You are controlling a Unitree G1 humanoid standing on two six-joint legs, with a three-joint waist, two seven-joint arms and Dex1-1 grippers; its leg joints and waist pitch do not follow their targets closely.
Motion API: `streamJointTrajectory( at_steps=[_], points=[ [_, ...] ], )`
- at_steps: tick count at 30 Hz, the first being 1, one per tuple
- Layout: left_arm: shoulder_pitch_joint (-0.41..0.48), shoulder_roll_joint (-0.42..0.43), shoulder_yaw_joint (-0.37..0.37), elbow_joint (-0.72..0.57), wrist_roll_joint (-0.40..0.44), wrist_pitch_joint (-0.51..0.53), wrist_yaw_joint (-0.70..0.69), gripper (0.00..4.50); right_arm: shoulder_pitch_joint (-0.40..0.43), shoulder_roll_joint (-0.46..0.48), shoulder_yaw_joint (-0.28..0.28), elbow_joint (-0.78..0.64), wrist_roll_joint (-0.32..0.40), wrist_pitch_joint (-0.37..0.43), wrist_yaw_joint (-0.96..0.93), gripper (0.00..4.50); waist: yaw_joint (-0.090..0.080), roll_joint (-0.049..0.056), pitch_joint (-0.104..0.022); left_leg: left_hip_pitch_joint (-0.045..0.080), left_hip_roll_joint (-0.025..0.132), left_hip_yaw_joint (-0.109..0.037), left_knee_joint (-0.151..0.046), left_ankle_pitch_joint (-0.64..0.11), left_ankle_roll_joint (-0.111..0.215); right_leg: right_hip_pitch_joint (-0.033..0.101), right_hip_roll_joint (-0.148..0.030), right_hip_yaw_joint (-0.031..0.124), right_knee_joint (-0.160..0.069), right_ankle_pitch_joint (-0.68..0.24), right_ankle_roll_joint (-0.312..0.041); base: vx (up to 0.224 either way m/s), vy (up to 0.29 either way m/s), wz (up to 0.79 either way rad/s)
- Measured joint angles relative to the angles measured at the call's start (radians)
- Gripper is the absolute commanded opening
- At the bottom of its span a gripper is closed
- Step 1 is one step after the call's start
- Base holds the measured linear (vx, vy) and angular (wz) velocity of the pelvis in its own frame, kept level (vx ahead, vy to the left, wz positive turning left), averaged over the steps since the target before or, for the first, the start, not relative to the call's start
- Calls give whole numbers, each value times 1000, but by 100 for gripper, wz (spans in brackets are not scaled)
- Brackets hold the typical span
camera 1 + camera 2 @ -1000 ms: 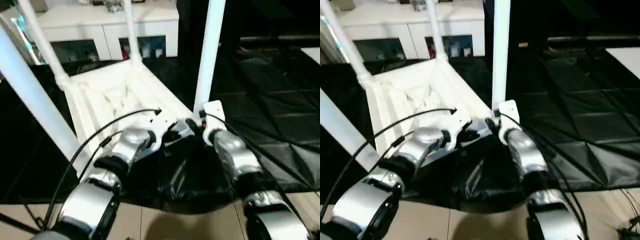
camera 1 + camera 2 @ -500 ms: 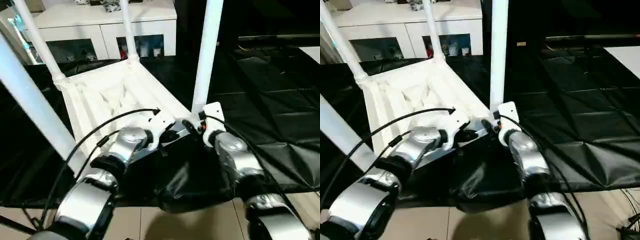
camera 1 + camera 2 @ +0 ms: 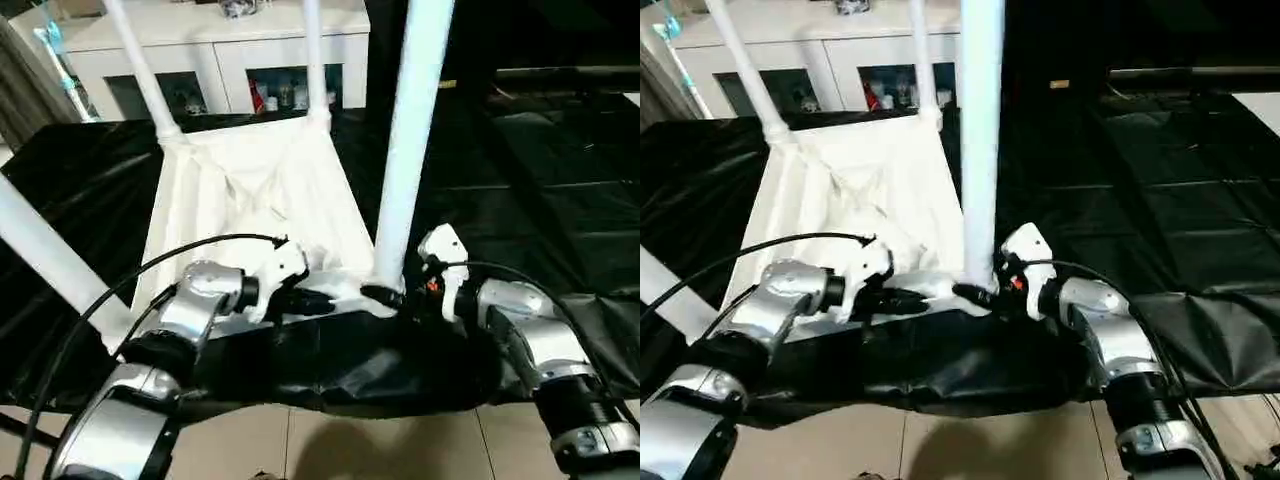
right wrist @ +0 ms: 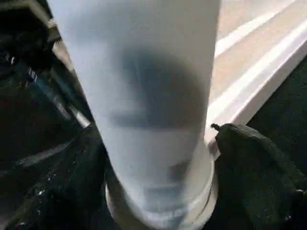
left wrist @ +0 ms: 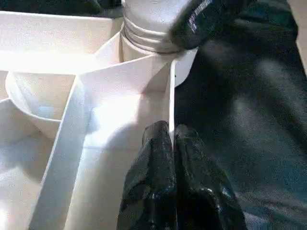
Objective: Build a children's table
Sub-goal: Rotate leg to tighten
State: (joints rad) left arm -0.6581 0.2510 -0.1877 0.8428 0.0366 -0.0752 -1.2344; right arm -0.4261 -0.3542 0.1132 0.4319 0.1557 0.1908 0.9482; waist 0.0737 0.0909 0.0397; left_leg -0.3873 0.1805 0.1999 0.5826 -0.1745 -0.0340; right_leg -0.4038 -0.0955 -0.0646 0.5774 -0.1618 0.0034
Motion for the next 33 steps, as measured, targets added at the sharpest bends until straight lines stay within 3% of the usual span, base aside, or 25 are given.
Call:
streamJointTrajectory(
  at_steps=[13,25,29,33],
  points=[
    [18,7,2,-36,-3,30,-3,0,-1,-3,15,-1,-5,2,21,277,1,0,0,0,1,0,1,0,0,0,0,0,0,-1,1,0,0,0],
    [19,7,2,-44,-3,48,4,0,0,11,12,-1,-6,3,1,269,0,0,0,0,1,0,2,0,0,0,0,0,1,-1,0,0,0,0],
    [-4,-21,7,-11,7,63,103,0,-20,73,-12,39,-33,4,-150,269,-16,-1,0,1,1,0,3,0,0,0,1,0,2,0,0,0,0,0],
    [-46,-66,10,39,21,89,195,0,-48,117,-26,74,-67,16,-279,269,-21,-2,0,2,1,0,3,0,0,1,1,0,2,0,0,0,0,0]
  ],
)
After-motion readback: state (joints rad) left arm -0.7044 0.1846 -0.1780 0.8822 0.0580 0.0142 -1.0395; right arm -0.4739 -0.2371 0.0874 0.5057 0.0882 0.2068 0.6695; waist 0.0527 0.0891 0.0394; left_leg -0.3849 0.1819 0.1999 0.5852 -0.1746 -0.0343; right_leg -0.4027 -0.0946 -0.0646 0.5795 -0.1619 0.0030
